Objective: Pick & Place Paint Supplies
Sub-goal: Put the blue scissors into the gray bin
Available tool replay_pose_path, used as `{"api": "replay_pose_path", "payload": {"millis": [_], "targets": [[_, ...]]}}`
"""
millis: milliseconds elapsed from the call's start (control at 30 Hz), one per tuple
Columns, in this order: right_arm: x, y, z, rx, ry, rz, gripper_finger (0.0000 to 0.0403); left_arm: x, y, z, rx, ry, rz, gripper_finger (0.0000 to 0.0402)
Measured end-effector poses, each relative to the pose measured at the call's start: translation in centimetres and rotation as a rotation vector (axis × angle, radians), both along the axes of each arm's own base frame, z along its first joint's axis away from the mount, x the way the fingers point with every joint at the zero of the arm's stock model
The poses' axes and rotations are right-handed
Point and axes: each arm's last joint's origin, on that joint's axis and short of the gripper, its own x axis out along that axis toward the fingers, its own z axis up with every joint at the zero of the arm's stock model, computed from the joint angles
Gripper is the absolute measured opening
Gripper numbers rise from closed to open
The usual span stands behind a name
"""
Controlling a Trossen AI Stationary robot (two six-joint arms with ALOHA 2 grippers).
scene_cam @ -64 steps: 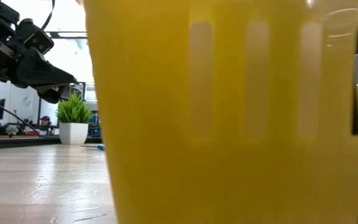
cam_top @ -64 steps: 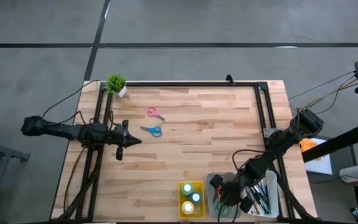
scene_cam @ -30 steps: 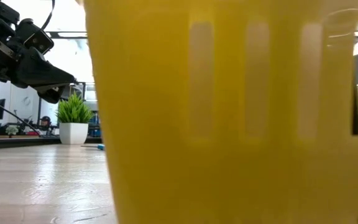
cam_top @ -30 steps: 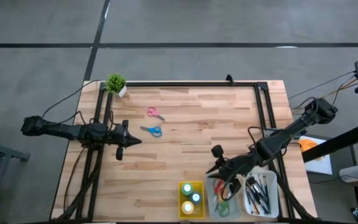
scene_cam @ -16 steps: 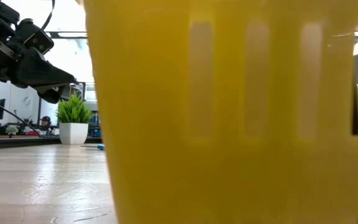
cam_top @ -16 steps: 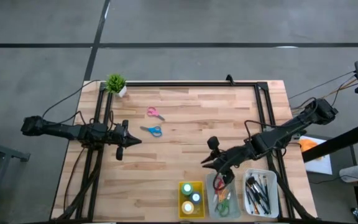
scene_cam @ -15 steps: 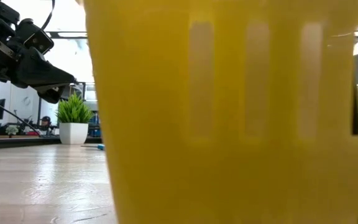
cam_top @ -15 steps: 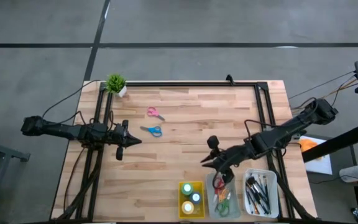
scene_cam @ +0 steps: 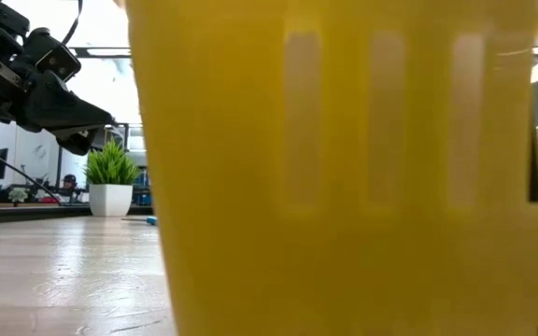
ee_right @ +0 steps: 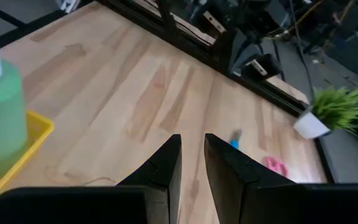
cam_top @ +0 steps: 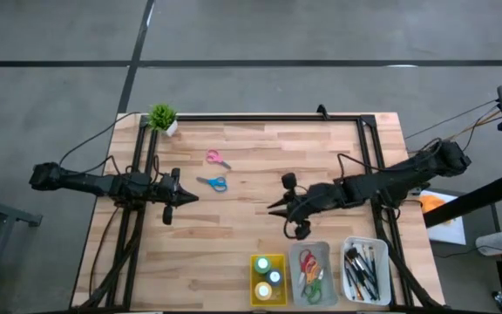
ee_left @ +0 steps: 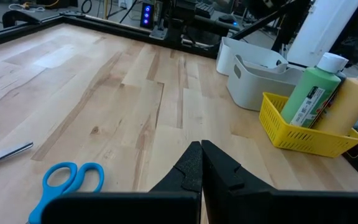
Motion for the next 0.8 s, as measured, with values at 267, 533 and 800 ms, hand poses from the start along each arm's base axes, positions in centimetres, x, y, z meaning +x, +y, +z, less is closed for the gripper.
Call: {"api": "replay_pose_path", "payload": {"millis": [267, 533, 800], "targets": [[3.8, -3.0, -3.0, 0.054, -0.038, 0.074, 0.0066, 0.0, 0.0, 0.0, 0.000, 0.001, 0.000, 0.0000], [7.1, -6.7, -6.6, 0.133, -0.132, -0.064, 0.0066, 0.0, 0.0, 0.0, 0.000, 0.000, 0.000, 0.0000], [8.0, -8.1, -7.6, 0.173, -0.107, -0.113, 0.0066, 0.0, 0.0, 0.0, 0.000, 0.000, 0.000, 0.0000]]}}
